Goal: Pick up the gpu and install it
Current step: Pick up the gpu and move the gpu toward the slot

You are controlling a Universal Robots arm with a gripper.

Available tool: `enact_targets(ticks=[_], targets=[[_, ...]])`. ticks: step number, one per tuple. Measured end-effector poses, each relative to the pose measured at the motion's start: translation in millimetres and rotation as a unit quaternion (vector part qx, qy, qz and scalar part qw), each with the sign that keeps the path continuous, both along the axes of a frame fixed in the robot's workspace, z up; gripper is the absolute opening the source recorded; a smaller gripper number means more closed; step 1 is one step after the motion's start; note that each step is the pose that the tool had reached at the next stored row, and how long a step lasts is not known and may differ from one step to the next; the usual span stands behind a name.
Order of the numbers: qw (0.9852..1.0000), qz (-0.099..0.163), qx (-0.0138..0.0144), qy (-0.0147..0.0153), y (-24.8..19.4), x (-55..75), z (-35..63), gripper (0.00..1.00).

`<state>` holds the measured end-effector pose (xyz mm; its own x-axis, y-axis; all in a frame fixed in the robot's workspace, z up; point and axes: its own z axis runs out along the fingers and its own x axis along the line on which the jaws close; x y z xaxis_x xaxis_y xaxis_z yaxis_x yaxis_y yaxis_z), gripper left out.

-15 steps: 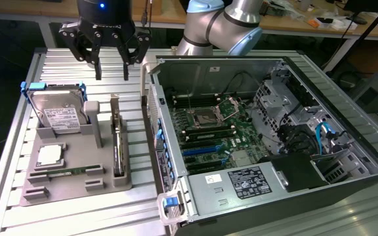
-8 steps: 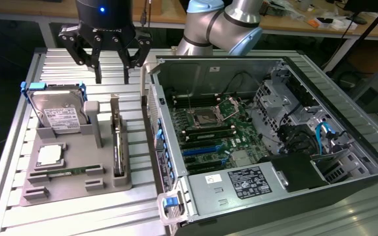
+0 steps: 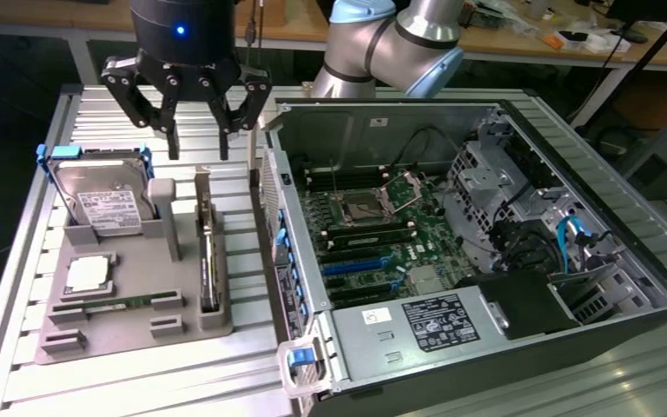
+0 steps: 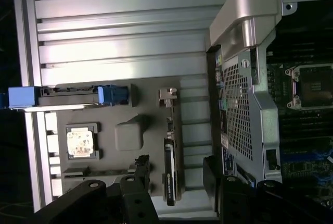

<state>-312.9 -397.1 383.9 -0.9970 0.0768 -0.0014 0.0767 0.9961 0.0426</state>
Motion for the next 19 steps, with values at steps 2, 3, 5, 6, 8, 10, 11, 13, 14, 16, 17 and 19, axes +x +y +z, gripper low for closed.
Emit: enact_targets(ticks=[2,3,5,6,8,10,11,13,14,16,17,19], targets=[[1.0000,0.000,0.0000,0.0000,-3.9,-0.2,-0.6,0.54],[1.0000,0.000,0.0000,0.0000,-5.7,-0.3,-0.8,0.54],[1.0000,0.000,0.0000,0.0000,-11.0,-0.5,-1.5,0.54],[1.0000,0.000,0.0000,0.0000,-15.2,-0.7,-1.9,0.54],[1.0000,0.000,0.0000,0.0000,-19.1,-0.8,-2.4,0.54],[1.0000,0.000,0.0000,0.0001,-22.4,-0.9,-2.8,0.54],[1.0000,0.000,0.0000,0.0001,-23.9,-1.0,-3.0,0.54],[1.0000,0.000,0.0000,0.0001,-26.6,-1.2,-3.5,0.54],[1.0000,0.000,0.0000,0.0000,-27.8,-1.3,-3.8,0.54],[1.0000,0.000,0.0000,0.0000,-30.3,-1.4,-4.3,0.54],[1.0000,0.000,0.0000,0.0000,-31.5,-1.5,-4.6,0.54],[1.0000,0.000,0.0000,0.0000,-33.4,-1.7,-5.1,0.54]])
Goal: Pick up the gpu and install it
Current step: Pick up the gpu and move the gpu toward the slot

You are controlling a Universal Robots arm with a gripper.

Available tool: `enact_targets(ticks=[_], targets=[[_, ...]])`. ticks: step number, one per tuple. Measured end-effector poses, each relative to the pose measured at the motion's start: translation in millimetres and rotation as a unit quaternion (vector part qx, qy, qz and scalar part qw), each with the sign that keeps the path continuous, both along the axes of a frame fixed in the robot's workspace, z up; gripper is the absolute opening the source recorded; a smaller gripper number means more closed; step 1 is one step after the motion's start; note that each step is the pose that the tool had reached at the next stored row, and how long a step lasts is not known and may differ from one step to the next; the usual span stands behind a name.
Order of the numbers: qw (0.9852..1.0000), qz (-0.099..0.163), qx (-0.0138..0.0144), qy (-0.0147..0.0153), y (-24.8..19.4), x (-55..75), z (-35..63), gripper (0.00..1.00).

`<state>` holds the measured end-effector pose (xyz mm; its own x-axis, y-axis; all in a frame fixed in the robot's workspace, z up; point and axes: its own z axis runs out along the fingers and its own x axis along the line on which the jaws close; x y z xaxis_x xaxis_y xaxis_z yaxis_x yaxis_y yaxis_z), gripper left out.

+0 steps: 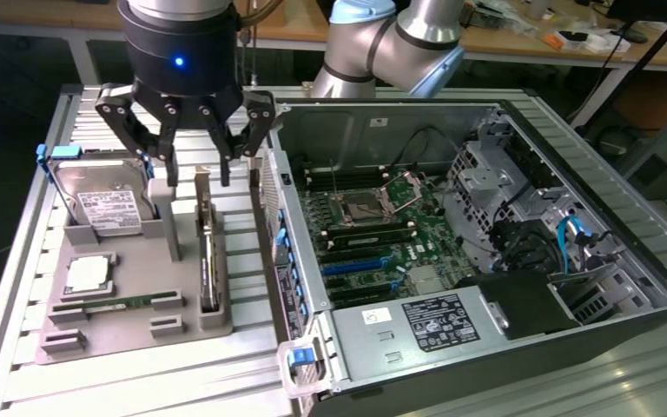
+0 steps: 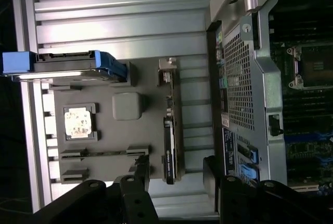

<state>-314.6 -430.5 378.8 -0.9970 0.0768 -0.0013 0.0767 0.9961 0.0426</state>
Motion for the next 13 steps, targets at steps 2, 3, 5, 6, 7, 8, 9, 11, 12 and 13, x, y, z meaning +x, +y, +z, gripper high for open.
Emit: enact_targets(ticks=[2,3,5,6,7,8,9,11,12,13], targets=[[1.0000,0.000,0.0000,0.0000,-1.8,-0.7,-0.8,0.54],[1.0000,0.000,0.0000,0.0000,-2.5,-0.9,-1.1,0.54],[1.0000,0.000,0.0000,0.0000,-5.0,-1.2,-1.9,0.54],[1.0000,0.000,0.0000,0.0000,-6.2,-1.5,-2.3,0.54],[1.0000,0.000,0.0000,0.0000,-7.6,-1.7,-2.8,0.54],[1.0000,0.000,0.0000,0.0000,-8.9,-1.9,-3.1,0.54],[1.0000,0.000,0.0000,0.0000,-9.6,-2.0,-3.3,0.54],[1.0000,0.000,0.0000,0.0000,-10.0,-2.0,-3.4,0.54],[1.0000,0.000,0.0000,0.0000,-10.0,-2.0,-3.4,0.54],[1.0000,0.000,0.0000,-0.0006,-10.0,-2.0,-4.2,0.54]])
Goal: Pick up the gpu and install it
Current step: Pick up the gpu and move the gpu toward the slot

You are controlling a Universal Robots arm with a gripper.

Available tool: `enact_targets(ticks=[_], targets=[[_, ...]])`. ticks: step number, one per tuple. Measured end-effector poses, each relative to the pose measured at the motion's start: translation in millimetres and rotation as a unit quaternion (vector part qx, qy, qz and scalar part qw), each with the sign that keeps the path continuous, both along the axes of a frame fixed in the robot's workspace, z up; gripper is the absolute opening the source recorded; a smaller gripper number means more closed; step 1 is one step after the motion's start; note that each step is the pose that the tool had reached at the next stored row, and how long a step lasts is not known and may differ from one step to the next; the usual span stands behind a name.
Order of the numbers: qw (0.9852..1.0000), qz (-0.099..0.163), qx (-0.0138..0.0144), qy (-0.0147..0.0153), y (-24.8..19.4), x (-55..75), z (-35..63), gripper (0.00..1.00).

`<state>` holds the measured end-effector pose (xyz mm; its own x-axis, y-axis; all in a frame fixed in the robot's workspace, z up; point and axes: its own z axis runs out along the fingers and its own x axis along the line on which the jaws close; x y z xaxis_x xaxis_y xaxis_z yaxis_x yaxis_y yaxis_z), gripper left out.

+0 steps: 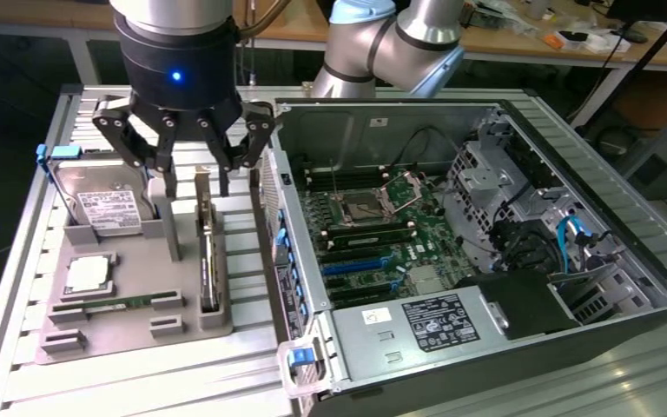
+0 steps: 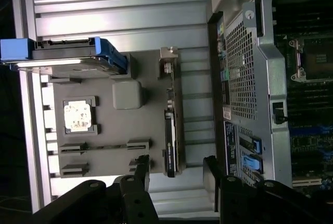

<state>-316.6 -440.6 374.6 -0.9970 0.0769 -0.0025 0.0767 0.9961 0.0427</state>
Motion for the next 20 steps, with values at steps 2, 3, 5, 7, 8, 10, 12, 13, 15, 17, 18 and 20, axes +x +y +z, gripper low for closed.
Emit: enact_targets(ticks=[2,3,5,7,8,10,12,13,15,17,18,20], targets=[[1.0000,0.000,0.0001,-0.0002,0.0,0.0,-3.3,0.54],[1.0000,0.000,0.0000,-0.0001,0.0,0.0,-4.9,0.54],[1.0000,0.000,0.0000,-0.0001,0.0,0.0,-8.8,0.54],[1.0000,0.000,0.0000,-0.0001,0.2,-0.2,-12.5,0.54],[1.0000,0.000,0.0000,-0.0001,0.4,-0.4,-14.5,0.54],[1.0000,0.000,0.0000,-0.0001,0.5,-0.5,-18.0,0.54],[1.0000,0.000,0.0000,-0.0001,0.5,-0.6,-21.6,0.54],[1.0000,0.000,0.0000,-0.0001,0.5,-0.7,-23.5,0.54],[1.0000,0.000,0.0000,-0.0001,0.6,-0.9,-28.3,0.54],[1.0000,0.000,0.0001,-0.0002,0.7,-1.1,-32.7,0.54],[1.0000,0.000,0.0000,-0.0001,0.7,-1.2,-34.8,0.54],[1.0000,0.000,0.0000,-0.0001,0.8,-1.4,-39.9,0.54]])
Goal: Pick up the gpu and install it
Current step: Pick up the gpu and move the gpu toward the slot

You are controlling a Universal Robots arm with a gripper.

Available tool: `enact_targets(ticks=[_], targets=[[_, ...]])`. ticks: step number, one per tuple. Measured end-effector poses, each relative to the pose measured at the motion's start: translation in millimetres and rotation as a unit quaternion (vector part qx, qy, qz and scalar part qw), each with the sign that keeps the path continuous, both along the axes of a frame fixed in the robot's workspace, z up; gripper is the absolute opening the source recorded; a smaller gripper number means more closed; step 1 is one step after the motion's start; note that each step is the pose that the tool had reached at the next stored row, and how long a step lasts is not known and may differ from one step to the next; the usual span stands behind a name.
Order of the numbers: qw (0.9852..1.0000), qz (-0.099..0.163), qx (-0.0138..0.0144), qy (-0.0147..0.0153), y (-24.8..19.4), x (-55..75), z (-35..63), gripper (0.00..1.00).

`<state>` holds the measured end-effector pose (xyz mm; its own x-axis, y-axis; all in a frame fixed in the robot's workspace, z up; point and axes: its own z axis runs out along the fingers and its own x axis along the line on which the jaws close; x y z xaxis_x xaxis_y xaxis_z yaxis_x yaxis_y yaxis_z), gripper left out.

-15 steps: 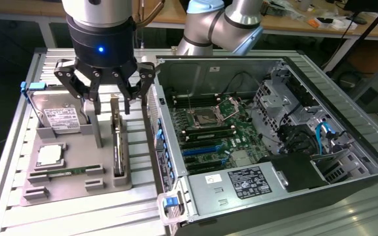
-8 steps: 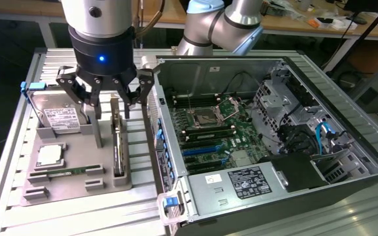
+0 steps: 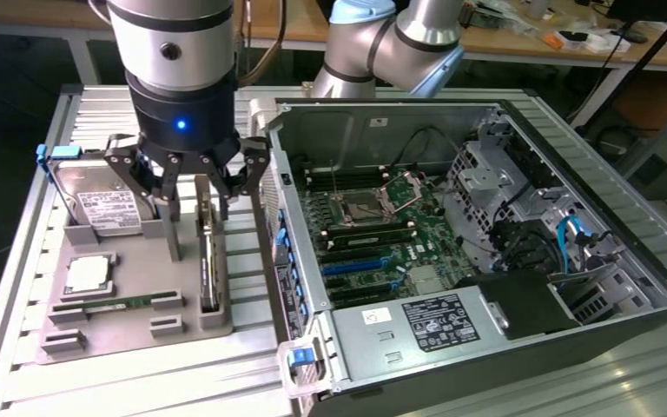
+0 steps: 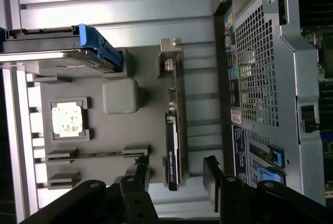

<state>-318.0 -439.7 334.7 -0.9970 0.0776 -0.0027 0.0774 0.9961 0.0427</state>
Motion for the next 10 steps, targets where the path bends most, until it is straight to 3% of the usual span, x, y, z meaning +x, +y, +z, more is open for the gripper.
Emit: enact_targets(ticks=[10], targets=[[1.0000,0.000,-0.0001,-0.0001,1.4,-1.0,-16.7,0.54]])
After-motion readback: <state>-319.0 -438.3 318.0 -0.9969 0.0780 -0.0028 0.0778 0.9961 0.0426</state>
